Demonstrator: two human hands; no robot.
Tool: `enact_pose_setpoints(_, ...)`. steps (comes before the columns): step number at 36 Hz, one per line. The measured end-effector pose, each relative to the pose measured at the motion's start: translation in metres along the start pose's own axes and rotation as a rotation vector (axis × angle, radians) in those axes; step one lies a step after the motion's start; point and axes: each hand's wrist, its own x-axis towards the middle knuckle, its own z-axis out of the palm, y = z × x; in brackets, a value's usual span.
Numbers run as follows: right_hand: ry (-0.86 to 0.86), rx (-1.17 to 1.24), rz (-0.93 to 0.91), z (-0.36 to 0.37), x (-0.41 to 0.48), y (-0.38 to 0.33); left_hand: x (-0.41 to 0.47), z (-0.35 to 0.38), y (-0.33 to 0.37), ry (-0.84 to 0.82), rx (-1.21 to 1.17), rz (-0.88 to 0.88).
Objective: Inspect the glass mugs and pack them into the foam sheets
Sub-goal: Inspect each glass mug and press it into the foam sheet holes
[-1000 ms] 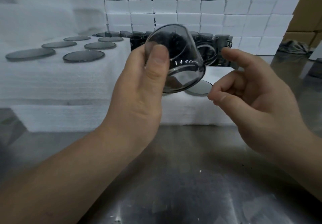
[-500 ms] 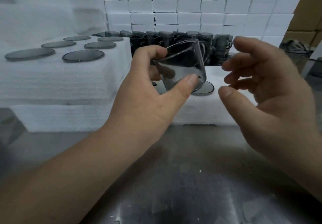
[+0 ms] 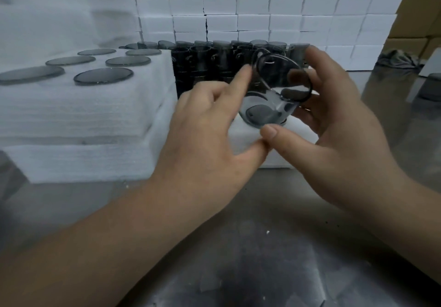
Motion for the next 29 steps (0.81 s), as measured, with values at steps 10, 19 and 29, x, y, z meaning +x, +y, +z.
enact_pose_setpoints(10,0.129,-0.009,0.048,-0.002,0.005,0.007,-0.003,0.001,-0.003,-0.177,-0.083,0.131)
enact_pose_setpoints(19,0.215,-0.033,0.029,-0.033,0.024,0.010,-0.001,-0.002,-0.005,-0.055,0.039,-0.003)
enact_pose_setpoints(29,0.296,-0.163,0.217,-0.057,0.042,0.040,0.000,-0.004,-0.010,-0.292,0.300,-0.094)
